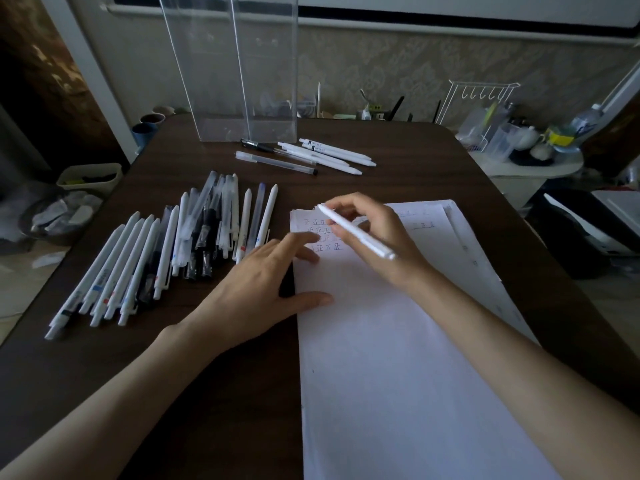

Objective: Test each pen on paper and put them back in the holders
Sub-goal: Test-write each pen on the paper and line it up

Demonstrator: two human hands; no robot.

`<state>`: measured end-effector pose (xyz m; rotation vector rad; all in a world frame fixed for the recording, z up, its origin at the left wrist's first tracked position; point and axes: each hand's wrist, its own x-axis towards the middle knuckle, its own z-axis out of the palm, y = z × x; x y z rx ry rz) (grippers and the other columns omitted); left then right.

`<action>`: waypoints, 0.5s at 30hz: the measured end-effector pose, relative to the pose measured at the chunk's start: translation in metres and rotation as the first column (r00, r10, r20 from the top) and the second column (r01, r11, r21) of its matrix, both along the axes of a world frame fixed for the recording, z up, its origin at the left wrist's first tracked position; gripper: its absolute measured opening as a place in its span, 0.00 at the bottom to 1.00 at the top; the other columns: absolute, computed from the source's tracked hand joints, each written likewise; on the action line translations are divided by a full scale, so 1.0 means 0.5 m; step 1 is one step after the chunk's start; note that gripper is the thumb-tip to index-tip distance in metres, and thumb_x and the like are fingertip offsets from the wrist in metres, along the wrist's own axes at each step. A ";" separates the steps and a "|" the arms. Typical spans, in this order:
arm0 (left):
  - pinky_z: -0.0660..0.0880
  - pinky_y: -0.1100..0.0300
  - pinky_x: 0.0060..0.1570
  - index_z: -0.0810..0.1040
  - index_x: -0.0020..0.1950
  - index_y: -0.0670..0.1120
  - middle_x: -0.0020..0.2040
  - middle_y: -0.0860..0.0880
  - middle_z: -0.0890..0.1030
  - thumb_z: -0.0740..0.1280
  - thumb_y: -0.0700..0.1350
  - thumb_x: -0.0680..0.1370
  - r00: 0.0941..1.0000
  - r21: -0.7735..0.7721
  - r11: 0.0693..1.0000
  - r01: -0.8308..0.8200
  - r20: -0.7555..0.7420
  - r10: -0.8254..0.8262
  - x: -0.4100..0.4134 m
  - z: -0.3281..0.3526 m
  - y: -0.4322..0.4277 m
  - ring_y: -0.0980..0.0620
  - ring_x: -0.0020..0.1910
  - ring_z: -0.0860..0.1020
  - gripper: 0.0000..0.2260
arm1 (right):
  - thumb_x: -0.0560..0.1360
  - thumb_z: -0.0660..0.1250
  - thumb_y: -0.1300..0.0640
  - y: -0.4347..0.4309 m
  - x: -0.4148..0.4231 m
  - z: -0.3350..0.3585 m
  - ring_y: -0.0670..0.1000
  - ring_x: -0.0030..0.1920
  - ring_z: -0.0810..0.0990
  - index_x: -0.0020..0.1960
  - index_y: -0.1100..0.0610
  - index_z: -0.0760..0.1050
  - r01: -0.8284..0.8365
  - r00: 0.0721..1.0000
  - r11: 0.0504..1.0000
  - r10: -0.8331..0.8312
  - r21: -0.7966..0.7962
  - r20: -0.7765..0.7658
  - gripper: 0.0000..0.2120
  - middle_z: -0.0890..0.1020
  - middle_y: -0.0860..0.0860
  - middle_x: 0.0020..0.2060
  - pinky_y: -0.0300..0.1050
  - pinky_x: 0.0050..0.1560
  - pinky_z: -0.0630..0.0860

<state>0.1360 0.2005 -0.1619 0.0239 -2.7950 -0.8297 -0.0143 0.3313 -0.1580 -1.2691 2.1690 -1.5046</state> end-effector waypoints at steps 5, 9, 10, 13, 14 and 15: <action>0.64 0.62 0.57 0.54 0.72 0.62 0.58 0.59 0.74 0.60 0.71 0.68 0.995 -0.007 0.996 0.083 -0.046 -0.084 0.001 -0.005 -0.002 0.63 0.59 0.68 0.35 | 0.72 0.68 0.67 -0.005 0.016 0.000 0.50 0.49 0.76 0.59 0.57 0.78 0.028 0.942 0.999 -0.018 0.027 -0.336 0.17 0.76 0.40 0.45 0.34 0.46 0.70; 0.72 0.60 0.54 0.63 0.71 0.57 0.57 0.58 0.74 0.61 0.67 0.71 0.987 -0.030 0.991 0.127 -0.090 -0.129 -0.001 -0.010 -0.005 0.58 0.57 0.72 0.31 | 0.71 0.67 0.69 -0.009 0.025 -0.006 0.56 0.55 0.77 0.60 0.60 0.77 -0.002 0.911 0.996 0.037 0.084 -0.411 0.18 0.80 0.55 0.51 0.43 0.54 0.73; 0.74 0.59 0.53 0.67 0.69 0.54 0.57 0.56 0.76 0.61 0.65 0.72 0.985 -0.043 0.990 0.135 -0.103 -0.139 -0.002 -0.011 -0.006 0.57 0.56 0.73 0.29 | 0.72 0.67 0.69 -0.009 0.023 -0.007 0.54 0.56 0.77 0.60 0.60 0.77 -0.004 0.920 0.996 0.037 0.085 -0.391 0.18 0.79 0.56 0.52 0.39 0.54 0.72; 0.75 0.61 0.52 0.73 0.66 0.50 0.57 0.52 0.78 0.63 0.63 0.72 0.980 -0.041 0.987 0.154 -0.119 -0.158 0.000 -0.008 -0.008 0.57 0.56 0.74 0.27 | 0.73 0.67 0.68 -0.009 0.022 -0.006 0.48 0.54 0.77 0.61 0.58 0.77 0.009 0.933 0.997 0.021 0.081 -0.360 0.18 0.79 0.55 0.52 0.30 0.51 0.69; 0.74 0.63 0.53 0.73 0.66 0.50 0.57 0.53 0.77 0.64 0.64 0.71 0.980 -0.028 0.986 0.164 -0.110 -0.166 0.001 -0.007 -0.009 0.57 0.57 0.73 0.28 | 0.73 0.67 0.68 -0.009 0.022 -0.006 0.49 0.54 0.77 0.61 0.59 0.77 0.004 0.931 0.997 0.024 0.077 -0.365 0.17 0.79 0.55 0.52 0.31 0.51 0.70; 0.72 0.66 0.54 0.72 0.67 0.51 0.58 0.55 0.76 0.65 0.65 0.69 0.981 -0.012 0.985 0.172 -0.092 -0.173 0.003 -0.005 -0.008 0.58 0.58 0.72 0.30 | 0.72 0.67 0.69 -0.009 0.023 -0.005 0.51 0.54 0.78 0.60 0.60 0.77 -0.002 0.927 0.997 0.028 0.071 -0.373 0.17 0.80 0.56 0.52 0.34 0.52 0.71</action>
